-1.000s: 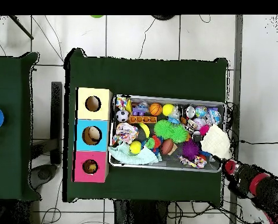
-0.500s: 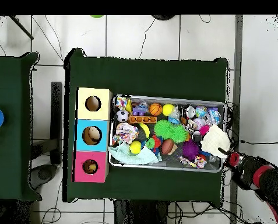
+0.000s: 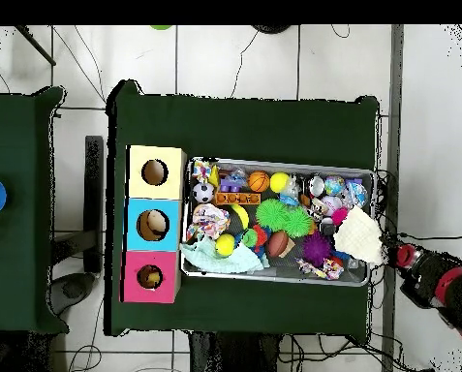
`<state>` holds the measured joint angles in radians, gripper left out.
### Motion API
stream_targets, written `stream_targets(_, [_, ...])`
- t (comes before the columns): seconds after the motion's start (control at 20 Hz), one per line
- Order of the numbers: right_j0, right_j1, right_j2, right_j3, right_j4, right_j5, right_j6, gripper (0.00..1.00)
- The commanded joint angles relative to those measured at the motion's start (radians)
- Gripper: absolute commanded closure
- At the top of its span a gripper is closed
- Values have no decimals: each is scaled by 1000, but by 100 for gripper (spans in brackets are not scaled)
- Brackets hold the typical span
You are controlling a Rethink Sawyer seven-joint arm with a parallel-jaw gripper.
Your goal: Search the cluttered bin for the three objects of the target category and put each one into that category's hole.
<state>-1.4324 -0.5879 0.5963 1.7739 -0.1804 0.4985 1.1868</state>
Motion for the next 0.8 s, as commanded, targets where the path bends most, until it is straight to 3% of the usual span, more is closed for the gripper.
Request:
stream_targets(0.05, [25,21,-33,-92,-51,29,19,0])
stream_targets(0.5, [30,-1,-46,-51,-45,36,47,0])
stream_targets(0.8, [4,15,-61,26,-71,-40,68,0])
